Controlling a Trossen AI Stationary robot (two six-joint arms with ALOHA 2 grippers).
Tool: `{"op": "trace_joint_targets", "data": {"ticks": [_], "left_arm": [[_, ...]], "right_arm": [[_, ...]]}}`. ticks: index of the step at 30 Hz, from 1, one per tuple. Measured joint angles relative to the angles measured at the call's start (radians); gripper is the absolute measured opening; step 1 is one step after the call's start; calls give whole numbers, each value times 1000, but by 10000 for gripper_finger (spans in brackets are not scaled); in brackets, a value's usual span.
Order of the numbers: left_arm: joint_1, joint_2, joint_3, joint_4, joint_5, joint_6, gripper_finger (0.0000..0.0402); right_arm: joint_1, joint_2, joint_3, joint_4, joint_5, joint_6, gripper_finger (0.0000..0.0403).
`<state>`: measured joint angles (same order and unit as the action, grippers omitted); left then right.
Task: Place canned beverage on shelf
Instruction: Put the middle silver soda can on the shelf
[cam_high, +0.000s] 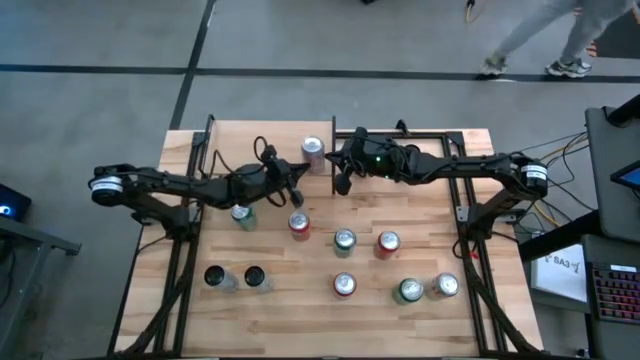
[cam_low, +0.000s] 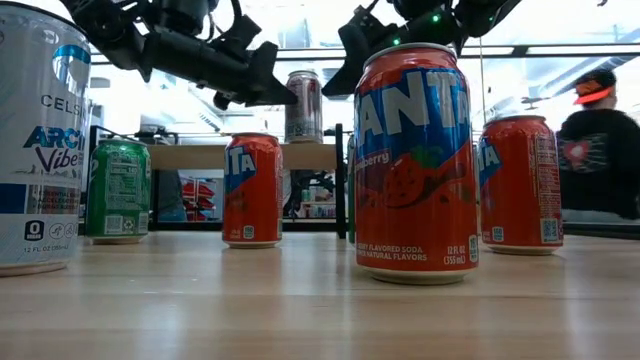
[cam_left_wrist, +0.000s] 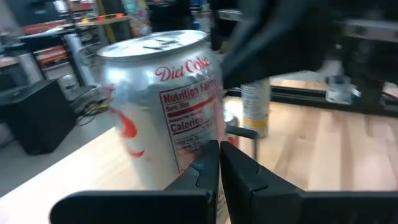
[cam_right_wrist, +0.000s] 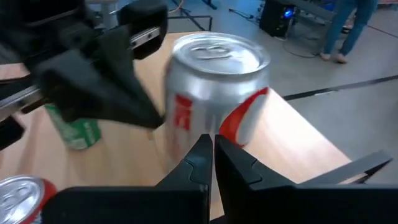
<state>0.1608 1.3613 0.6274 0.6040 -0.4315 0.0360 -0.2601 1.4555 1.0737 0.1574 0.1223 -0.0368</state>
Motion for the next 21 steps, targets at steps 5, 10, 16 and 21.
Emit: {"op": "trace_joint_targets", "data": {"ticks": [5,10,16,21], "left_arm": [[0,-65,-3,-89,-54,-43,0],[-23,-135,-7,-160,-50,-39,0],[-52,-163,-7,-190,-9,7,0],[-48,-113,-7,-166,19,-4,0]], "right_arm": [[35,-1,0,-18,34,1,9],[16,-9,2,-25,156,11,9],[-53,19,2,20,164,0,9],[-90,68,3,130,71,-27,9]]}}
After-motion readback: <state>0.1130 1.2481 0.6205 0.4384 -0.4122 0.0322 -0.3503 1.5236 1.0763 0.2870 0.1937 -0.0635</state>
